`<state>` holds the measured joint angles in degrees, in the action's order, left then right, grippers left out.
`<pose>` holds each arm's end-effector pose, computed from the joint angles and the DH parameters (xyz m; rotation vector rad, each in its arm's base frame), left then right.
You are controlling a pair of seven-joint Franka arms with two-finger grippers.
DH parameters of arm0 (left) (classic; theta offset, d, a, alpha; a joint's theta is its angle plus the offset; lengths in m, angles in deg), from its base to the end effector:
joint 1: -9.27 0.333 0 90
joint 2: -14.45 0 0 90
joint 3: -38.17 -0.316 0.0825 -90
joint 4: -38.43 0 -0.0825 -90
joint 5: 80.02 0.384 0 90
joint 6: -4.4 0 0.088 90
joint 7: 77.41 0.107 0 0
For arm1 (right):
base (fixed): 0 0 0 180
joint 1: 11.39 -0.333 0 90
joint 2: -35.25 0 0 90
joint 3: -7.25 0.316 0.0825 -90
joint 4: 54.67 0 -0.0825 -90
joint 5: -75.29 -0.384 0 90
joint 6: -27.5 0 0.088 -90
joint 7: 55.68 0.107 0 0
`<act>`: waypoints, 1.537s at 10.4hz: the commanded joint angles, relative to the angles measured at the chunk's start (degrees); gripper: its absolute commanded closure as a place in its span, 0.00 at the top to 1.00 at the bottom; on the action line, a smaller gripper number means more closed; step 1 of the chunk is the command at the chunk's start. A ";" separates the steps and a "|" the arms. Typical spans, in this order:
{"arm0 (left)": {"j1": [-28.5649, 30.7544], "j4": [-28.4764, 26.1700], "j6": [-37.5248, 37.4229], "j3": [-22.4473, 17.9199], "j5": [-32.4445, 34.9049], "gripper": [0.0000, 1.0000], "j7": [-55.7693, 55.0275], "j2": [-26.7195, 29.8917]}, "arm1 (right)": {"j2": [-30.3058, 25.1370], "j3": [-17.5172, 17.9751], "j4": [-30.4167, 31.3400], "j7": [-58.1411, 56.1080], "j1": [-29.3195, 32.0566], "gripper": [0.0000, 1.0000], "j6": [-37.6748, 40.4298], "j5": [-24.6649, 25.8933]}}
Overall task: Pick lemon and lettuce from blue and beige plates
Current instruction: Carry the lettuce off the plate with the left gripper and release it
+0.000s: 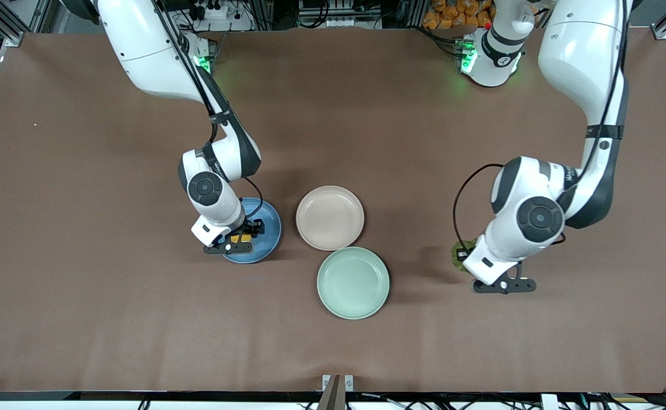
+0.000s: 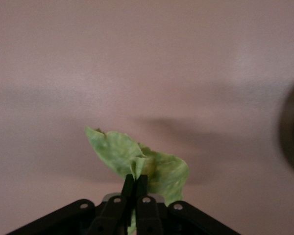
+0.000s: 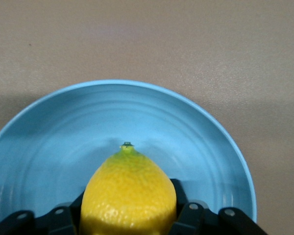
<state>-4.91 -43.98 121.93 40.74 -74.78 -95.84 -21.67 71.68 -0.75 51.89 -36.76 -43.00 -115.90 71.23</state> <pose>0.6886 -0.1960 0.3206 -3.0849 0.0081 -0.0008 0.5854 0.2603 0.1785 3.1083 0.0820 0.0438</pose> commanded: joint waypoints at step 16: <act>8.21 -31.07 -3.54 1.91 -4.79 1.00 2.43 30.92 | -4.61 -0.61 -17.88 -23.10 15.08 0.31 32.40 0.90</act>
<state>2.95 -72.92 117.08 42.04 -77.57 -94.89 5.75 68.31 -1.93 33.78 -56.67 -29.58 -84.41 71.31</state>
